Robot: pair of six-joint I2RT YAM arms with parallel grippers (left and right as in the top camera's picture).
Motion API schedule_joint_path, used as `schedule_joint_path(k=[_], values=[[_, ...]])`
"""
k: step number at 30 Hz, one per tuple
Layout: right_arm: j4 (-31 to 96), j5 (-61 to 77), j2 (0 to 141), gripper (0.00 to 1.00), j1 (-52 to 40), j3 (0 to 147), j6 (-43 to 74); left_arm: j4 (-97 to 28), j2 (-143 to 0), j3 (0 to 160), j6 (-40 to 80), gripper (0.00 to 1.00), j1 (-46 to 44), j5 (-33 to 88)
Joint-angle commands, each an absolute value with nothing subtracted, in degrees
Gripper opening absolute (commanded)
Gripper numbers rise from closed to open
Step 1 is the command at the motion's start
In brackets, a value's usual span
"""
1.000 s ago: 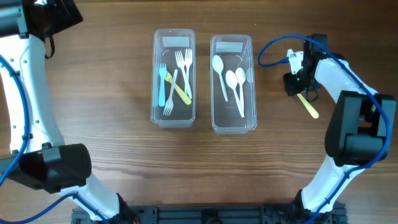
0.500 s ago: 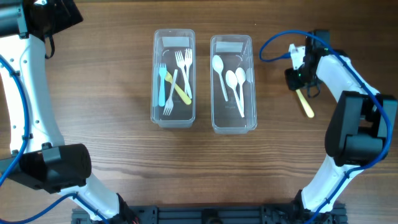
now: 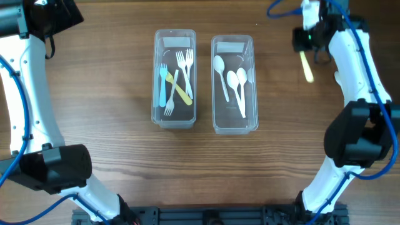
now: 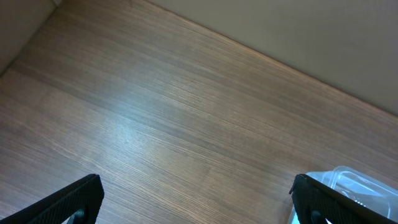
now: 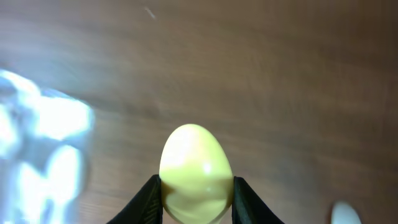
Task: Pack container
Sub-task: 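Carry the yellow spoon into the right container and release it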
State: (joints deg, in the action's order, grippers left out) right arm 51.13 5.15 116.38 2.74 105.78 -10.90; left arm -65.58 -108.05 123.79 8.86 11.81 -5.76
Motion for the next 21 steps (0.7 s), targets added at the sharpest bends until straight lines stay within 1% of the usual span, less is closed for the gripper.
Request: schedule_joint_path(k=[1, 6, 12, 21], values=[[54.3, 10.1, 115.9, 0.14, -2.2, 112.2, -4.5, -65.4, -107.8, 123.8, 7.9, 1.00, 12.2, -6.1], [56.8, 10.5, 115.7, 0.14, -9.2, 113.5, 1.6, -65.4, -107.8, 123.8, 7.9, 1.00, 12.2, -6.1], [58.7, 10.4, 115.9, 0.15, -15.7, 112.7, 1.7, -65.4, -107.8, 123.8, 7.9, 1.00, 12.2, -6.1], [56.1, 10.4, 115.9, 0.15, -16.9, 105.2, 3.2, -65.4, -107.8, 123.8, 7.9, 1.00, 12.2, -6.1]])
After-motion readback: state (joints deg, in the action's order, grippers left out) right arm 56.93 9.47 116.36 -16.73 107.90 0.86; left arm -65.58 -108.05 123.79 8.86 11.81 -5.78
